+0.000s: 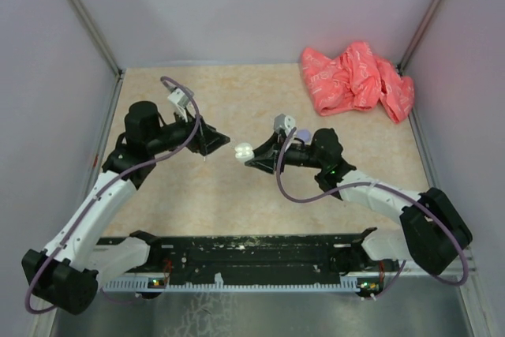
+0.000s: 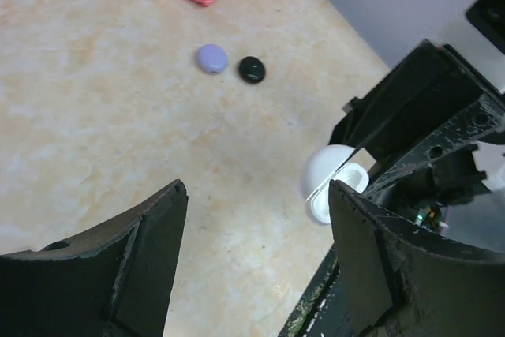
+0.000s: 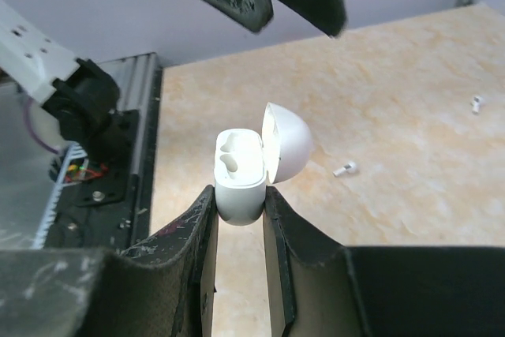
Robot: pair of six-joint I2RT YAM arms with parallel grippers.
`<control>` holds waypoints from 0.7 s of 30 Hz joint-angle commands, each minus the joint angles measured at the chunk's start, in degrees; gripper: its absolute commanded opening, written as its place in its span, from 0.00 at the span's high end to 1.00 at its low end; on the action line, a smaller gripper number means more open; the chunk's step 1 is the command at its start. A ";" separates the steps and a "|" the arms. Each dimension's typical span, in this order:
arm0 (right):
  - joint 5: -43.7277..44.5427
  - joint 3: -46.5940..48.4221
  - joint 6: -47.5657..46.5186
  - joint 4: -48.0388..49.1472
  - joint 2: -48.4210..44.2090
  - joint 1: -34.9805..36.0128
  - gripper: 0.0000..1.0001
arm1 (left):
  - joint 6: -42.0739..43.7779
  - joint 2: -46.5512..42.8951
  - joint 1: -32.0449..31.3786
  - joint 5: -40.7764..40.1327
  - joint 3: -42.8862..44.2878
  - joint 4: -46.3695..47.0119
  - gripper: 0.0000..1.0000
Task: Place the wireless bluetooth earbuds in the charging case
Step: Open the charging case, then pick up the earbud from the center of the board.
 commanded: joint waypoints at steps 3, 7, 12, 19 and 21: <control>12.96 -4.61 -8.15 -2.30 -5.56 0.41 1.00 | 2.59 -1.81 0.23 -20.03 1.55 -11.26 0.23; 17.35 -7.79 -9.25 -0.10 -7.06 0.42 1.00 | 2.61 -0.59 0.30 -27.73 1.36 -14.48 0.23; 20.56 -11.44 -9.50 3.53 -7.80 0.42 1.00 | 2.24 2.50 0.26 -34.00 0.61 -15.08 0.24; 24.21 -15.51 -9.08 8.86 -8.23 0.41 1.00 | 2.77 10.86 0.36 -38.19 1.40 -14.78 0.28; 25.01 -16.60 -8.86 10.25 -8.18 0.41 1.00 | 3.28 14.61 0.92 -37.99 2.26 -14.78 0.29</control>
